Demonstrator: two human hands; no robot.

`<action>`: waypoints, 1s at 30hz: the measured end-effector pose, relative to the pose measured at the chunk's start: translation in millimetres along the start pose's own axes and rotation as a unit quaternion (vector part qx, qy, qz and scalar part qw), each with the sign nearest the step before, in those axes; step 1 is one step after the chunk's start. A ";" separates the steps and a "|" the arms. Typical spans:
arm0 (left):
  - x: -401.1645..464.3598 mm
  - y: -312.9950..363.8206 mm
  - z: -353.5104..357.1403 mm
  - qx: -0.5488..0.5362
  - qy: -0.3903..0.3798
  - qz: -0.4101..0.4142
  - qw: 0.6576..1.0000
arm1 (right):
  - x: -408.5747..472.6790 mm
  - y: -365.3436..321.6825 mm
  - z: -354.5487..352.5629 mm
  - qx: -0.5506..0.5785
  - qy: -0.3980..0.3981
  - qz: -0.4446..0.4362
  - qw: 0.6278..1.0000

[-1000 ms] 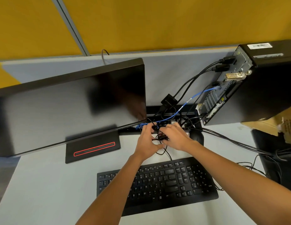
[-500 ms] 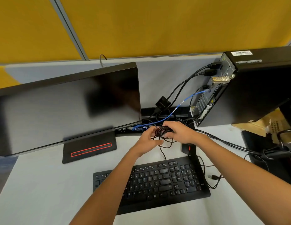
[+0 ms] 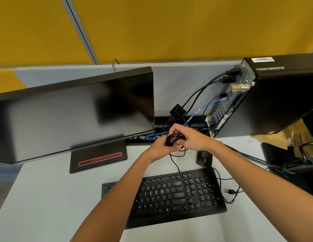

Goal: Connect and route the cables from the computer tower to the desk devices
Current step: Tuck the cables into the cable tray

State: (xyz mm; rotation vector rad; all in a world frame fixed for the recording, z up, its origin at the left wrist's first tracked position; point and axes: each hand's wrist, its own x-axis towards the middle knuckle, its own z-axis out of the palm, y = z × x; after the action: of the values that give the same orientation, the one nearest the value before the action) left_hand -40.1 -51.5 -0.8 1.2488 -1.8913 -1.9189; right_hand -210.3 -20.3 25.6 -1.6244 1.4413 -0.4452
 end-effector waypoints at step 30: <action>16.0 -22.6 16.9 -0.186 0.072 0.007 0.980 | 7.8 34.7 10.4 -0.225 0.096 0.043 0.969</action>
State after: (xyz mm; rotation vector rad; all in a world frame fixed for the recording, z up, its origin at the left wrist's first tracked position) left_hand -51.7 -45.1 -30.5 1.2111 -1.3858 -1.9941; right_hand -221.4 -20.9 -9.7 -1.9010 1.8505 -0.2379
